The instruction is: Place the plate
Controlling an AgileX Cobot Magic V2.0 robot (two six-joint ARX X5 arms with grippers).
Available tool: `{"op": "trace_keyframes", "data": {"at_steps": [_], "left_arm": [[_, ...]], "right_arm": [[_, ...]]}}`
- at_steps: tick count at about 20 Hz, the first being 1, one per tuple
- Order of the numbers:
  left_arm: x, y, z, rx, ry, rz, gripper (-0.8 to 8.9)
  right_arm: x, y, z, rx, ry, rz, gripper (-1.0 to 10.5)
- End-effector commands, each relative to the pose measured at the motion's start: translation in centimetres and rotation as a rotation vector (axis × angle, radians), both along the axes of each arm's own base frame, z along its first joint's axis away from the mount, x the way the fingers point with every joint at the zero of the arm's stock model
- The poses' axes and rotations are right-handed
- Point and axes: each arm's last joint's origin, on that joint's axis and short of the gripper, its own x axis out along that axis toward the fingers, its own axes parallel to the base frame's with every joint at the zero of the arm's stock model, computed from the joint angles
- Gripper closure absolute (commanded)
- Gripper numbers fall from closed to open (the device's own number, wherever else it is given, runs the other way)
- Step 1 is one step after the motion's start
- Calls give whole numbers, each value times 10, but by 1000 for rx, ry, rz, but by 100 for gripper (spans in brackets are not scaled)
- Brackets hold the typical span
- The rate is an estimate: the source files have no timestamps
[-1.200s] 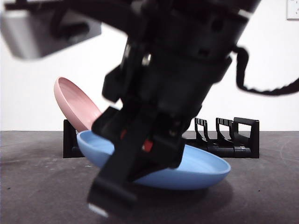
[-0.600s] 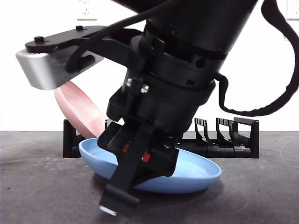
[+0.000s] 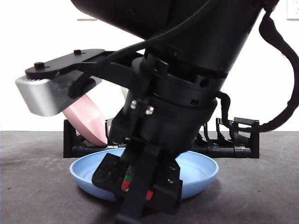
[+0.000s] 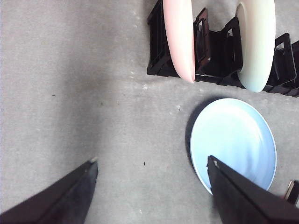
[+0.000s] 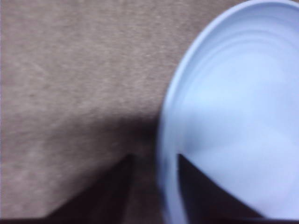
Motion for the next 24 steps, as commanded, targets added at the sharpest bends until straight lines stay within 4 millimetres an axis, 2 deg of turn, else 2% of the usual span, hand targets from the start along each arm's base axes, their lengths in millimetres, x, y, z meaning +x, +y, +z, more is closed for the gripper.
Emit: {"op": "trace_keyframes", "data": {"at_steps": [1,3,6,9,12,16,20,24], "left_arm": [[1,0,6,4,-28,-12,438],[1,0,6,4,-28,-12,438],[1,0,6,9,-31,-17,438],[1,0,6,15,-35,-24,438],[1,0,6,20,-35,-29,439],[2,0,7,20,-40,-29,439],[8,0,13,20,-128,-26,439],[24,-3,21,-2,-249,-22,440]], "right_arm": [[-3,5,4,-1,4,23,559],[-6,9,21,55,-15,34,541],[-13,8,60,145,-43,55,543],[-13,-8,100,287,-66,10,579],[9,-46,132,438,-7,-136,595],[48,-109,152,450,-70,-335,595],[85,-180,159,546,-19,-569,619],[106,-233,165,693,-74,-823,619]]}}
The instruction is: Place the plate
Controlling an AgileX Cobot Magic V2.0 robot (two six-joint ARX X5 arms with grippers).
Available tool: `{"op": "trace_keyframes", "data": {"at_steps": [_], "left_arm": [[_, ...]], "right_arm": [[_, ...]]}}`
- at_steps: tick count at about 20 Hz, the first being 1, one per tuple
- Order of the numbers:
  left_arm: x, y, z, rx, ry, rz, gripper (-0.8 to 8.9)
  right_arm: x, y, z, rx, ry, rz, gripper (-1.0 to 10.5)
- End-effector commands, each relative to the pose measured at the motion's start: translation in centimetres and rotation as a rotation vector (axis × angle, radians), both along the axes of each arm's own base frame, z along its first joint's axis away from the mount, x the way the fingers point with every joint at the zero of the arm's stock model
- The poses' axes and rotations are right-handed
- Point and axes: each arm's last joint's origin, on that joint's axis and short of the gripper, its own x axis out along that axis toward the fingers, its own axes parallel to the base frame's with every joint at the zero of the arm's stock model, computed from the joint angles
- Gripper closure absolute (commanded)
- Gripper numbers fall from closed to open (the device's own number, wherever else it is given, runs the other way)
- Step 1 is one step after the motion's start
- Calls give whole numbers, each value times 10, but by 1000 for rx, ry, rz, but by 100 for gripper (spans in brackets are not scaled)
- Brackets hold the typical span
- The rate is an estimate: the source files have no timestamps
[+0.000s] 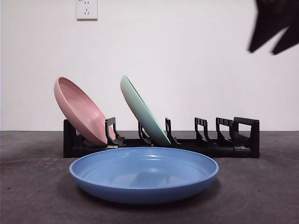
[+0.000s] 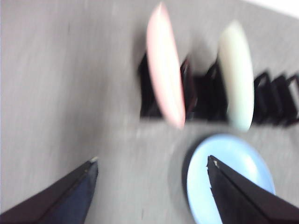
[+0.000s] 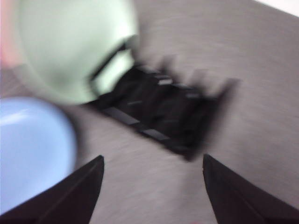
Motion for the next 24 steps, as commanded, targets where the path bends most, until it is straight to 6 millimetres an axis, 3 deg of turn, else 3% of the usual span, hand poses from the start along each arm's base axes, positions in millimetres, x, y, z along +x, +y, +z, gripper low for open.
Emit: {"op": "trace_keyframes", "data": {"at_steps": [1,6,8,10,15,19,24], "left_arm": [[13,-4,9,-37,-70,-3,442],[61,-22,7,-63,-50,-61,455],[87,-31,10,-47,0,-83,537],[112,-41,13,-20,44,-117,547],[167,-72,12,246,188,-106,547],[195,-90,6,463,262,-28,546],[217,-115,-9,515,266,-96,545]], "right_arm": [[7,-20,4,69,-10,-127,619],[7,-25,4,121,8,-134,619],[7,-22,4,122,10,-118,618],[7,-21,4,122,12,-114,618],[6,-20,4,124,13,-108,618],[6,-18,4,125,12,-100,618],[6,-16,4,124,12,-92,618]]}}
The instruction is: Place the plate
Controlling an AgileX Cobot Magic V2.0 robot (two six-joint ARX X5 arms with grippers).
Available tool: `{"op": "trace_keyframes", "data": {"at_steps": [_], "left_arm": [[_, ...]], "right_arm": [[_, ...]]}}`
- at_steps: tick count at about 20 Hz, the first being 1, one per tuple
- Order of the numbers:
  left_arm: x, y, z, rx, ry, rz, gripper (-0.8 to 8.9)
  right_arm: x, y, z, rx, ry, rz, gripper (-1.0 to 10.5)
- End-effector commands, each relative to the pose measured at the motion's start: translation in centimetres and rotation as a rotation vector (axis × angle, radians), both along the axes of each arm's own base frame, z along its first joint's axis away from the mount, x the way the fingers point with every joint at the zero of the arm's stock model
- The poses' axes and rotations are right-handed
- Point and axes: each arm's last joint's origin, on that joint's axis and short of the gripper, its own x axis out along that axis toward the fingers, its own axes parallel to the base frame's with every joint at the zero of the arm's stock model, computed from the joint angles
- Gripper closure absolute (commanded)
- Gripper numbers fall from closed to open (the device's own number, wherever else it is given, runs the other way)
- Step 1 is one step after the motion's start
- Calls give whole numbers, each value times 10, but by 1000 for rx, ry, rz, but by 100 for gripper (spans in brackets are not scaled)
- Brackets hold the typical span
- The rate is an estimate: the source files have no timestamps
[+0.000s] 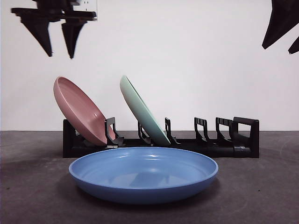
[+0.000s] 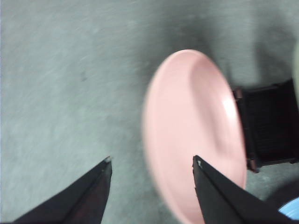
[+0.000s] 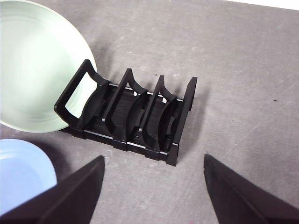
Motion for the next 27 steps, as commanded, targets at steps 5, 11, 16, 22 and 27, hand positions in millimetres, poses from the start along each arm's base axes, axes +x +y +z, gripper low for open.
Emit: {"op": "trace_keyframes", "data": {"at_steps": [5,11,16,22,27], "left_arm": [[21,-13,-26,88,44,-14,545],[33,-17,-41,96,51,-23,545],[37,-19,-49,102,67,-23,558],[38,-19,-48,97,54,-23,804],[38,-18,-48,117,57,-19,804]], "right_arm": [[2,1,2,11,-8,0,619],[2,1,2,9,-8,-2,618],[2,1,2,8,-6,-2,618],[1,1,2,2,-2,-6,618],[1,1,1,0,5,-6,618]]}}
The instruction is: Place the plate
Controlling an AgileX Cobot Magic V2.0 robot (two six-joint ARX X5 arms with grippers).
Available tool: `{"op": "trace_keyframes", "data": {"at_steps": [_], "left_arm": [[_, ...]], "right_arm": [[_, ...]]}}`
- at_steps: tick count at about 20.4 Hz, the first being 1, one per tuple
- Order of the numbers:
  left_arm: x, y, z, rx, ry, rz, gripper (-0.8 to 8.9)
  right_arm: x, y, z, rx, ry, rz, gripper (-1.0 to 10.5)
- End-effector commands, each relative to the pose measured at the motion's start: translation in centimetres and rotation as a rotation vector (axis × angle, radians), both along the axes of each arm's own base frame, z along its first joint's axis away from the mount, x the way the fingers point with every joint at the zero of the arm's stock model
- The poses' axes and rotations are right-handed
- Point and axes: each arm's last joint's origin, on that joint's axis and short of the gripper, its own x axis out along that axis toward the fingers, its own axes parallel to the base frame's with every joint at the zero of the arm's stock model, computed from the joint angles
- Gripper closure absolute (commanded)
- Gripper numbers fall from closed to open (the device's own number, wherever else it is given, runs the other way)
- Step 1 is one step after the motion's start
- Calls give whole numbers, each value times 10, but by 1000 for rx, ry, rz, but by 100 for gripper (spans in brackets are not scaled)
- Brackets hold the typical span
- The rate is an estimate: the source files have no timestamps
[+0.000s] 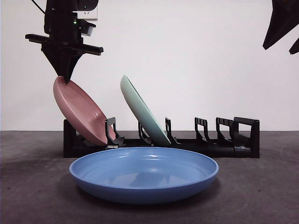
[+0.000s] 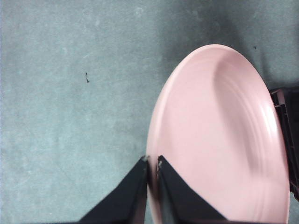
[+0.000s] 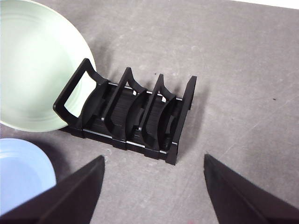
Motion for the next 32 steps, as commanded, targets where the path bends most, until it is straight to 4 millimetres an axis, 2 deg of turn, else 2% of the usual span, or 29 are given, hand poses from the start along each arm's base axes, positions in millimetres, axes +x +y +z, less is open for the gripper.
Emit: {"op": "trace_keyframes", "data": {"at_steps": [1,5,8,19,25,32], "left_arm": [[3,-6,-2,25,8,-30,804],[0,-5,0,109,3,-1,804],[-1,-5,8,112,-11,-1,804],[-21,2,73,136,-98,-8,804],[-31,13,81,146,-68,6,804],[-51,24,103,127,-116,25,804]], "right_arm": [[1,1,1,3,2,-3,618],[1,1,1,3,2,-3,618],[1,1,1,3,3,-3,618],[1,1,1,2,7,-3,619],[1,1,1,3,8,-3,619],[1,1,1,2,8,-3,619]]}}
